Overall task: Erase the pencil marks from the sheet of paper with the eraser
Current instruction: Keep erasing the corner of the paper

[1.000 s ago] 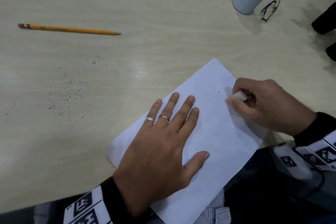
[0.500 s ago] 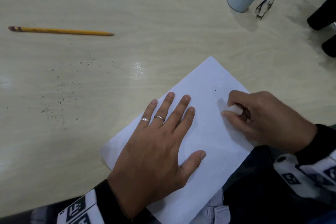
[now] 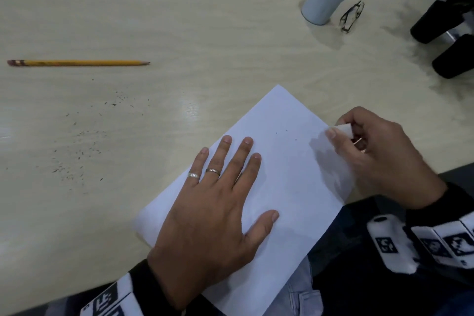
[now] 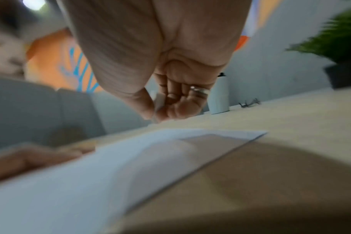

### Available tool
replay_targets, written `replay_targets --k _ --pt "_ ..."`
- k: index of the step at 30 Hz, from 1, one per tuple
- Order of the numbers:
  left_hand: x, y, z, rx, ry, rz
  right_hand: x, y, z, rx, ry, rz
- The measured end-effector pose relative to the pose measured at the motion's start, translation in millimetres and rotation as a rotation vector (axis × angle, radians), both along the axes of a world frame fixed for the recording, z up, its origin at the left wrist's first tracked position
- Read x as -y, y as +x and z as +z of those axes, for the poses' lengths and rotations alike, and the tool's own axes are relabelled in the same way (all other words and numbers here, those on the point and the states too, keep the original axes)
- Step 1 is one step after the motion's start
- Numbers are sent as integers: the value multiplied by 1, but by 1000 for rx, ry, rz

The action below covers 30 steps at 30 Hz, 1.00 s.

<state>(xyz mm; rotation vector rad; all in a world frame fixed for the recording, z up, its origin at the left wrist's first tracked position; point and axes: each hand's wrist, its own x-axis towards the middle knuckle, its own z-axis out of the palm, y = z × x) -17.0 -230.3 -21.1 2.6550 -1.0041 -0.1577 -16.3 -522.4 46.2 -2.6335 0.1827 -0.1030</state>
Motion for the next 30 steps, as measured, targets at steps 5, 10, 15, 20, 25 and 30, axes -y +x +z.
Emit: replay_targets --k 5,10,15,20,25,30 --pt "12 -14 6 -71 30 103 -28 -46 -12 8 37 -110" --pt "17 -16 52 -165 303 52 -37 -58 -40 113 -8 -67" --pt "57 18 68 -152 433 -242 -34 -56 -47 114 -5 15" --pt "78 47 34 -161 408 -429 -32 -56 -47 83 40 35" --pt "36 79 39 -167 575 -105 -31 -56 -49 115 -5 43" --pt "22 81 49 -60 542 -18 -31 -56 -50 119 -33 65"
